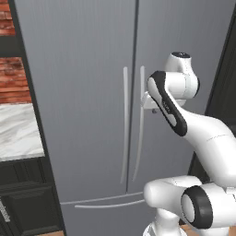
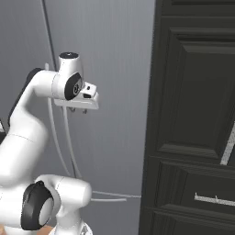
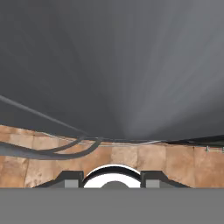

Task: Retrieve the orange and apple from the fridge and place them into the bowl on the dining table.

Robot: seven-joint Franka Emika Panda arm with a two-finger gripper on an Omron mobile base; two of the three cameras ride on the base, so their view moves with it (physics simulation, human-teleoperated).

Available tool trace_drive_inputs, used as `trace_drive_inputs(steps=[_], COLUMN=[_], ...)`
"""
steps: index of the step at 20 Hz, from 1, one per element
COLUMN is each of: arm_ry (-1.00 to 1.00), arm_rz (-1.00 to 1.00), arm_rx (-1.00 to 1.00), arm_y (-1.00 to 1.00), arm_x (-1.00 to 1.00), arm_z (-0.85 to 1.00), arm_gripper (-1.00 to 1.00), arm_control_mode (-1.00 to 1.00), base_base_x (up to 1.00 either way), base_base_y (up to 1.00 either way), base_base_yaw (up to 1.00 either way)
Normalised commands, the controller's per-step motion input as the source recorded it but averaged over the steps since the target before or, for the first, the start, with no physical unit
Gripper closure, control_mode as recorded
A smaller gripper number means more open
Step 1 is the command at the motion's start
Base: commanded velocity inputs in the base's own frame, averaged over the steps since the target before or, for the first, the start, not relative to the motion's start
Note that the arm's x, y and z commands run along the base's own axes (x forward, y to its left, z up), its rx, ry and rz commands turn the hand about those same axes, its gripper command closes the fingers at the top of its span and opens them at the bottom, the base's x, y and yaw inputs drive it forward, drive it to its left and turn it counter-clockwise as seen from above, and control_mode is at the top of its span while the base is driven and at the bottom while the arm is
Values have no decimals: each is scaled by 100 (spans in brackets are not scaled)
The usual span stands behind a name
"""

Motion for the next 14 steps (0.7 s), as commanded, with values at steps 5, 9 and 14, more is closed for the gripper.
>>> trace_drive_inputs(steps=[5,9,14], arm_ry=[-6,-18,-23], arm_rz=[0,-1,-4], arm_rx=[0,0,0], arm_y=[0,0,0], arm_x=[-34,-90,-92], arm_z=[0,-4,-12], arm_gripper=[-100,-100,-100], arm_control_mode=[-100,-100,-100], base_base_x=[0,0,0], base_base_y=[0,0,0], base_base_yaw=[0,0,0])
